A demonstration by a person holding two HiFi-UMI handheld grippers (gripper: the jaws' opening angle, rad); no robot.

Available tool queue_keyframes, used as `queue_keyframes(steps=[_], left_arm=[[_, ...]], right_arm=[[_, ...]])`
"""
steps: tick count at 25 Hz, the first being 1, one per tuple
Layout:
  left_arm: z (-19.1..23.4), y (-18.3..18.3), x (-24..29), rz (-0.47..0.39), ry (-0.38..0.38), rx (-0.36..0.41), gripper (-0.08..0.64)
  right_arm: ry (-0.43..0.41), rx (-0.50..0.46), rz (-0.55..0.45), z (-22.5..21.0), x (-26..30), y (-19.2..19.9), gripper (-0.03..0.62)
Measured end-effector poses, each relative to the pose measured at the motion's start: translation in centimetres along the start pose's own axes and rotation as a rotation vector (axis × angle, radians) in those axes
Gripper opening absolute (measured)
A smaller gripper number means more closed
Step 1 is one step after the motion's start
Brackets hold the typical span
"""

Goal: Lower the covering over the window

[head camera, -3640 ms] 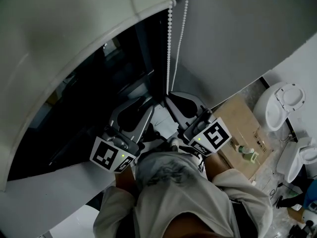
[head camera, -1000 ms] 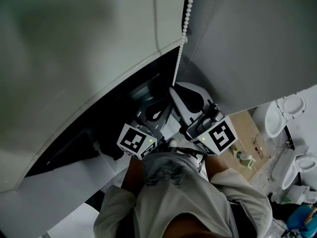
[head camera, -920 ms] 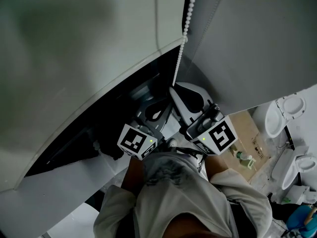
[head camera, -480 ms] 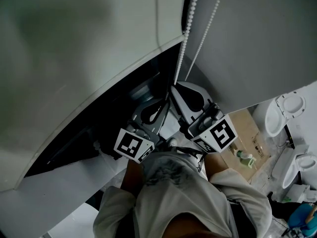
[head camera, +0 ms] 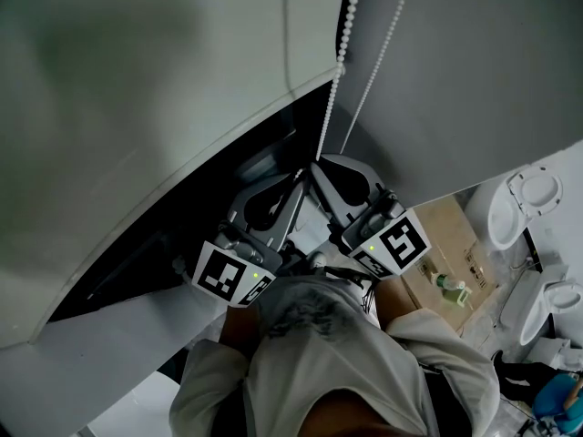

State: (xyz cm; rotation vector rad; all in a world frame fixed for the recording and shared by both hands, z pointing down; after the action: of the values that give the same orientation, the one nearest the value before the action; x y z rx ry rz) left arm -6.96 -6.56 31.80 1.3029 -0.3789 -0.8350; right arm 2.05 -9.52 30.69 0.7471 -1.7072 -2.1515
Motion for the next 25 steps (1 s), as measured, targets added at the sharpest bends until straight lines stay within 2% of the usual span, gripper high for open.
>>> queue_keyframes(steps=[9,18,21,23,25], left_arm=[[0.4,-1.0,0.3,-0.018,-0.013,0.027,0.046],[0.5,-1.2,2.3,-0.007,0.013,0.037,0.075],[0.5,-1.6,2.9,-0.017,0.019,0.042,0.060],[0.5,-1.7,3.1,-0.021,0.016,0.049,0.004],[0.5,-1.7,3.1,-0.018,0.019,0.043,0.017]], right_arm=[[-0.017,0.037,0.111,1.5,-0.2,4.1,0.017],[-0.027,0.052,0.128,2.3,0.0,4.8,0.017],[-0.033,0.041,0.120,2.5,0.3,4.6,0.017],[-0.035,0.037,0.123,2.5,0.4,4.6,0.017],[-0.033,0.034,0.127,2.5,0.3,4.6,0.017]])
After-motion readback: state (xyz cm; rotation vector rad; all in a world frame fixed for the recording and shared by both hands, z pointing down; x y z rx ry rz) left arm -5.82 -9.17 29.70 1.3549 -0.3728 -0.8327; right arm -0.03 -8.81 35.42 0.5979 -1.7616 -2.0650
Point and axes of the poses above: the fingertips, and each gripper's own axes: x forward along the fingers, z to its left, y out of its underside, the point moved 5 cm from there along -x, backward along the fingers, and after that the axes turned 11 degrees about -x, right-handed, at the moved point
